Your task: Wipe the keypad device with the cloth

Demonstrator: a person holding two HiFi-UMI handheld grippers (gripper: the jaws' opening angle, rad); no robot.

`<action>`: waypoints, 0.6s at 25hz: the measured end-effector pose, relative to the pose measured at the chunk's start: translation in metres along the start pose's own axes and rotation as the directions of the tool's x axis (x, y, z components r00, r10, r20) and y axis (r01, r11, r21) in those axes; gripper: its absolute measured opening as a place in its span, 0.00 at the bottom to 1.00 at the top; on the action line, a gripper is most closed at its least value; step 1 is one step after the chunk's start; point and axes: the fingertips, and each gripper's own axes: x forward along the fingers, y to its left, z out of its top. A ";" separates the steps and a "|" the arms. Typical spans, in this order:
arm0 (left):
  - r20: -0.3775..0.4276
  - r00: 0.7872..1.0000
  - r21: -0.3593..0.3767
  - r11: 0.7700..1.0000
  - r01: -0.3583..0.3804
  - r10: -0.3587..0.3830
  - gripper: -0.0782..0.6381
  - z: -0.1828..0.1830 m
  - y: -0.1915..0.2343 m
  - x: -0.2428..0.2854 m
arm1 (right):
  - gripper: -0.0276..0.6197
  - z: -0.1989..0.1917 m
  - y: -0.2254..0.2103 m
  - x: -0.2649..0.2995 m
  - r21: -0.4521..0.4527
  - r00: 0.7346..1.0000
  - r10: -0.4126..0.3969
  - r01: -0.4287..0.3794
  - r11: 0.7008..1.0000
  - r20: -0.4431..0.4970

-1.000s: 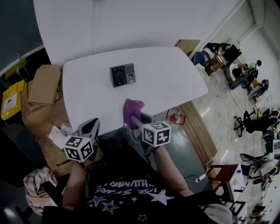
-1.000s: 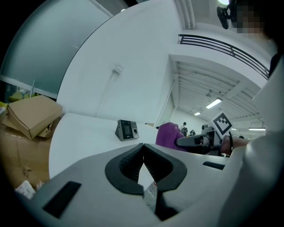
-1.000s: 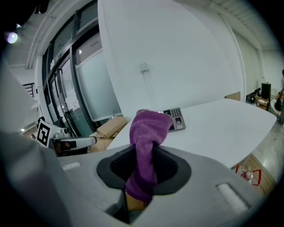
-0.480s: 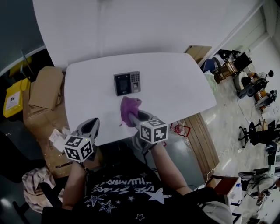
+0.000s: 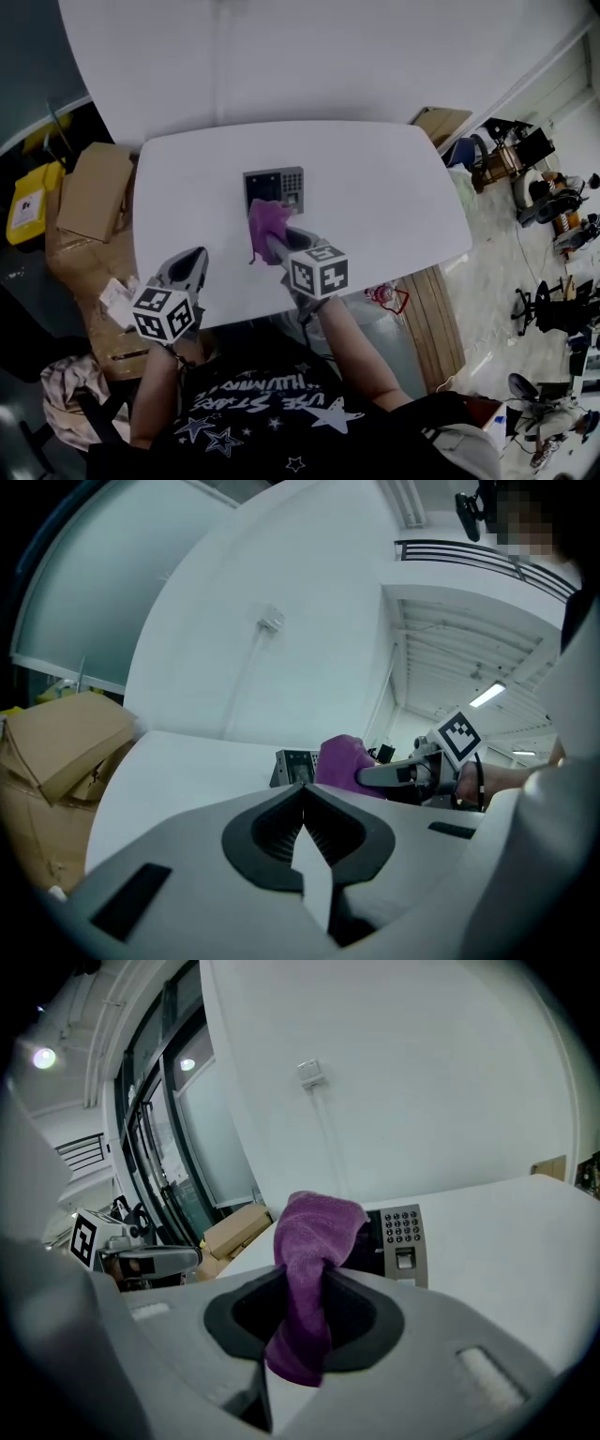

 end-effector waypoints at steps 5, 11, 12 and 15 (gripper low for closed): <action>0.006 0.999 -0.006 0.999 -0.031 0.031 0.12 0.009 0.005 0.016 | 0.19 0.019 -0.014 0.020 -0.036 0.999 0.036 -0.037 0.999 -0.014; 0.011 0.997 -0.037 0.996 -0.079 0.080 0.12 0.013 0.013 0.033 | 0.19 0.028 -0.026 0.043 -0.060 0.995 0.087 -0.090 0.994 -0.050; 0.012 0.996 -0.042 0.995 -0.088 0.088 0.12 0.014 0.014 0.036 | 0.19 0.028 -0.028 0.048 -0.062 0.994 0.093 -0.097 0.993 -0.057; 0.011 0.994 -0.054 0.992 -0.112 0.112 0.12 0.016 0.019 0.043 | 0.19 0.029 -0.035 0.059 -0.063 0.992 0.106 -0.111 0.992 -0.076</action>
